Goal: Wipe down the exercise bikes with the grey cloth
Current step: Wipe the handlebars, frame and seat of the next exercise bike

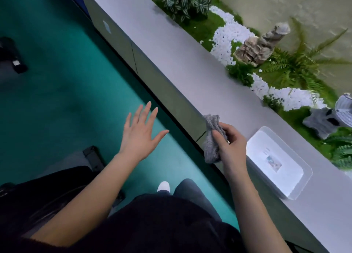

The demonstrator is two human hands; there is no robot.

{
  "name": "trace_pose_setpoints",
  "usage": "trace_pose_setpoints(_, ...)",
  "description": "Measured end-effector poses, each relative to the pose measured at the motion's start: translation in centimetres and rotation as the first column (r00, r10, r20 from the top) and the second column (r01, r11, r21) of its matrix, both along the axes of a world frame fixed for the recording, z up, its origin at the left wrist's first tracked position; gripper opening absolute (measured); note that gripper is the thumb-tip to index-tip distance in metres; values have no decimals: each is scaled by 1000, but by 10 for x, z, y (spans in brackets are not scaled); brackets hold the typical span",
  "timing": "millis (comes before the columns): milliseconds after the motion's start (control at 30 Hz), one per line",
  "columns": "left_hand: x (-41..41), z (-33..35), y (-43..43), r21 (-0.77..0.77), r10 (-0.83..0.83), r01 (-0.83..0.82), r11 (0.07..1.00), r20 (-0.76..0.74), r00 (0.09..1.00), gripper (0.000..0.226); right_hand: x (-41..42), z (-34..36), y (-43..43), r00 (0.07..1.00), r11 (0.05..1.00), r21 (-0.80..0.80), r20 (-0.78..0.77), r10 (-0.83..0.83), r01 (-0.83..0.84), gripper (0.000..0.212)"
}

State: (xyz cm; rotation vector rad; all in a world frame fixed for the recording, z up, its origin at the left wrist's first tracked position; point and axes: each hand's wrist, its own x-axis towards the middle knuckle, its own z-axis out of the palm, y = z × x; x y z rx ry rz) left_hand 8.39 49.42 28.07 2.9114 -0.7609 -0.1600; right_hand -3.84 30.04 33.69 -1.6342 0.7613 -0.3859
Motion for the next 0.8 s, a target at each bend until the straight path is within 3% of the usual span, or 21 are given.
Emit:
trace_pose_setpoints(200, 51, 2, 13, -17, 225, -226, 974, -9, 974, 83, 112, -8, -7, 966, 966, -13, -3, 258, -258, 30)
trace_pose_setpoints(367, 103, -9, 7, 58, 401, -399, 915, -28, 916, 83, 201, -16, -29, 903, 903, -13, -5, 429, -429, 30)
trace_pose_setpoints(467, 141, -9, -13, 78, 458, -455, 887, -31, 888, 84, 258, -15, -58, 882, 882, 10, 1, 472, -471, 22)
trace_pose_setpoints(600, 193, -1, -41, 62, 498, -497, 865, 5, 867, 86, 329, -10, -91, 880, 878, 54, 25, 474, -475, 27)
trace_pose_setpoints(800, 252, 9, -39, 18, 612, -613, 790, 21, 790, 84, 425, -9, -81, 808, 803, 98, 28, 589, -588, 25)
